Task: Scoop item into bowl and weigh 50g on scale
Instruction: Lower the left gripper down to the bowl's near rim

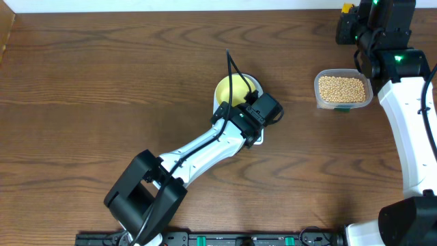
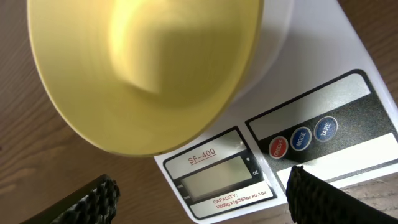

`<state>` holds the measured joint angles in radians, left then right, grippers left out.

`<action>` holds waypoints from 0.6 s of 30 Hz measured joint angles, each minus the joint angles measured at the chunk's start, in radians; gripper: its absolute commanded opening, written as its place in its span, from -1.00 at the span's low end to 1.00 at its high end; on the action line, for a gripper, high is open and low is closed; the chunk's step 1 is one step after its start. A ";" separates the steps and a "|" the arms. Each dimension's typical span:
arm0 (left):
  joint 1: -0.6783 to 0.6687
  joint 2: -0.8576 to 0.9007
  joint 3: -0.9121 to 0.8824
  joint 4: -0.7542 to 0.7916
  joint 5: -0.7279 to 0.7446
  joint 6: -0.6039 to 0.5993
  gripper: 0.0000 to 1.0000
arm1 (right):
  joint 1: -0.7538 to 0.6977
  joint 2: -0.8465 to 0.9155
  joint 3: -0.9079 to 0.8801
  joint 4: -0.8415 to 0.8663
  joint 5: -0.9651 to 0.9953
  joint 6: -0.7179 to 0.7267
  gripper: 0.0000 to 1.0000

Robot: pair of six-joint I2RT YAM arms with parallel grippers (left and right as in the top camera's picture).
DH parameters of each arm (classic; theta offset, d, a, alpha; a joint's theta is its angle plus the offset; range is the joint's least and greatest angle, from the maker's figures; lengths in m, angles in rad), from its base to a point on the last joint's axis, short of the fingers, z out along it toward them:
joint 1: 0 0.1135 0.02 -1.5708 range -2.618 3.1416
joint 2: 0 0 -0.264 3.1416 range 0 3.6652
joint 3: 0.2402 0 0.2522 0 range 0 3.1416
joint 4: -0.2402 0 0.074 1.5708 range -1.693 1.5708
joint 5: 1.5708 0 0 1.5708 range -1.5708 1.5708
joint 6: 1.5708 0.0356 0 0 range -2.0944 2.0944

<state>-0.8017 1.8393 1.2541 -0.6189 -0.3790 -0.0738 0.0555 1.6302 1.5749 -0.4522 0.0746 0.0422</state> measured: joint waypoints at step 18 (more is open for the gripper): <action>0.000 0.067 -0.001 0.039 0.008 0.000 0.76 | 0.000 0.000 0.000 0.000 0.000 0.000 -0.98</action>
<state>-0.8017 1.9060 1.2533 -0.5804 -0.3714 -0.0738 0.0555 1.6302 1.5749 -0.4526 0.0746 0.0422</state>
